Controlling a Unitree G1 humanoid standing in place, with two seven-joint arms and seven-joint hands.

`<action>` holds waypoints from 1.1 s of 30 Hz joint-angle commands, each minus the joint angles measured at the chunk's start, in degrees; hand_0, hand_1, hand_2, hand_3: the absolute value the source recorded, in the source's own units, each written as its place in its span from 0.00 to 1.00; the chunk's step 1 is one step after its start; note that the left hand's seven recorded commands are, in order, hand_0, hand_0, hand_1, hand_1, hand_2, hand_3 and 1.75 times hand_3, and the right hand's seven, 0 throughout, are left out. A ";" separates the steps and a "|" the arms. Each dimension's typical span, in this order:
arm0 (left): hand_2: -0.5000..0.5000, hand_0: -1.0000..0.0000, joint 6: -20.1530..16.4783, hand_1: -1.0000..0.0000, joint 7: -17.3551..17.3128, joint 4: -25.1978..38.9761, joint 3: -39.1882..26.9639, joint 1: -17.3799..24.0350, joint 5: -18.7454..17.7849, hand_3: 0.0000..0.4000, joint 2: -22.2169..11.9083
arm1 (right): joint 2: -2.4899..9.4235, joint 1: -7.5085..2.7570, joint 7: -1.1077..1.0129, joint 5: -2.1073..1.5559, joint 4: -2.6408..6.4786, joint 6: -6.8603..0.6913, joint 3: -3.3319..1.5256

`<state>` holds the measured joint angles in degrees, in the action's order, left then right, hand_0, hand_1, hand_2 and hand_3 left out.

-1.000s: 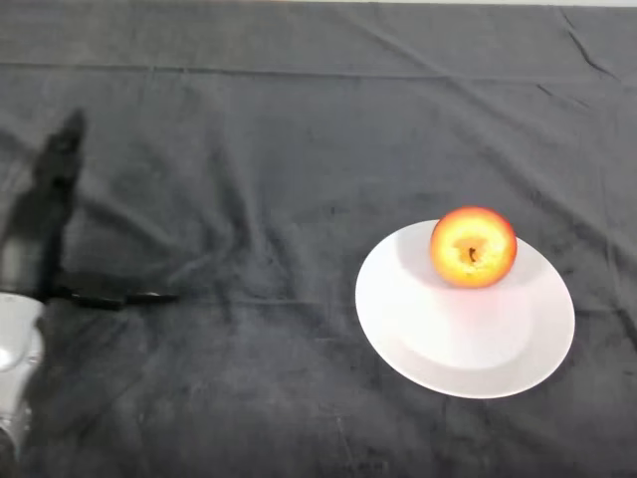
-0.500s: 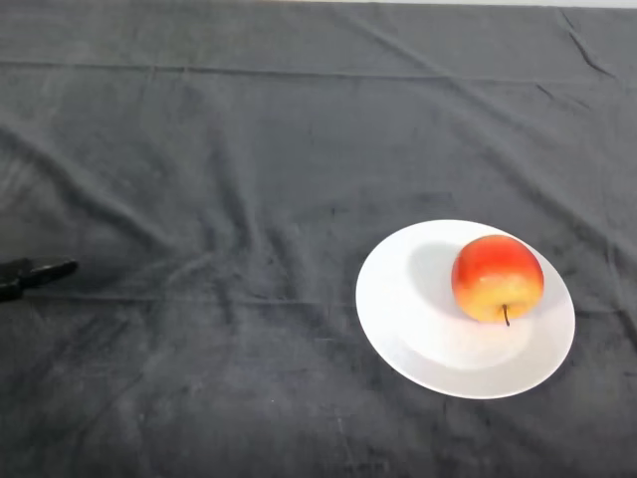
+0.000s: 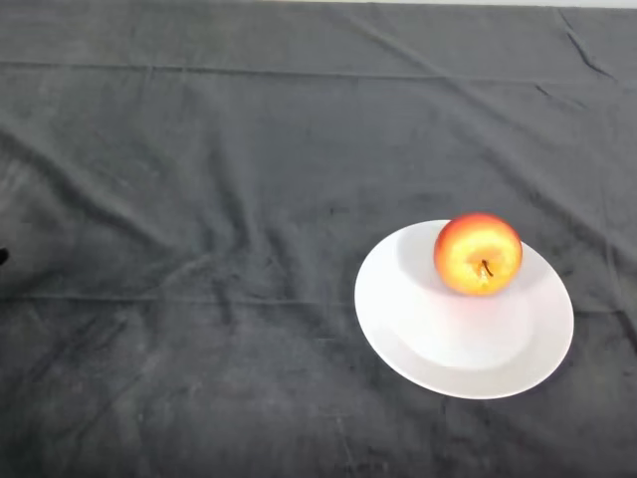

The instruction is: Move the apple to the plate

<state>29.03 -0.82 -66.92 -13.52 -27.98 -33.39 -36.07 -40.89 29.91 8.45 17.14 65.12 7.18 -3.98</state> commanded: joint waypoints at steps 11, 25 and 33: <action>0.50 1.00 -2.65 1.00 1.98 -2.29 -7.04 2.30 -2.22 0.00 -3.69 | 2.76 -4.36 -0.56 1.24 1.99 -0.54 -1.40; 0.50 1.00 -6.05 1.00 3.22 -1.96 -14.04 1.51 -5.45 0.00 -3.00 | 2.76 -4.32 -0.55 1.26 2.07 -0.51 -1.42; 0.50 1.00 -7.01 1.00 2.90 -1.36 -15.90 1.26 -5.50 0.00 -2.53 | 2.76 -4.30 -0.55 1.26 2.10 -0.49 -1.42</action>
<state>23.36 2.11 -66.94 -28.38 -27.47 -38.30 -36.27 -40.80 29.91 8.45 17.16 65.14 7.18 -4.07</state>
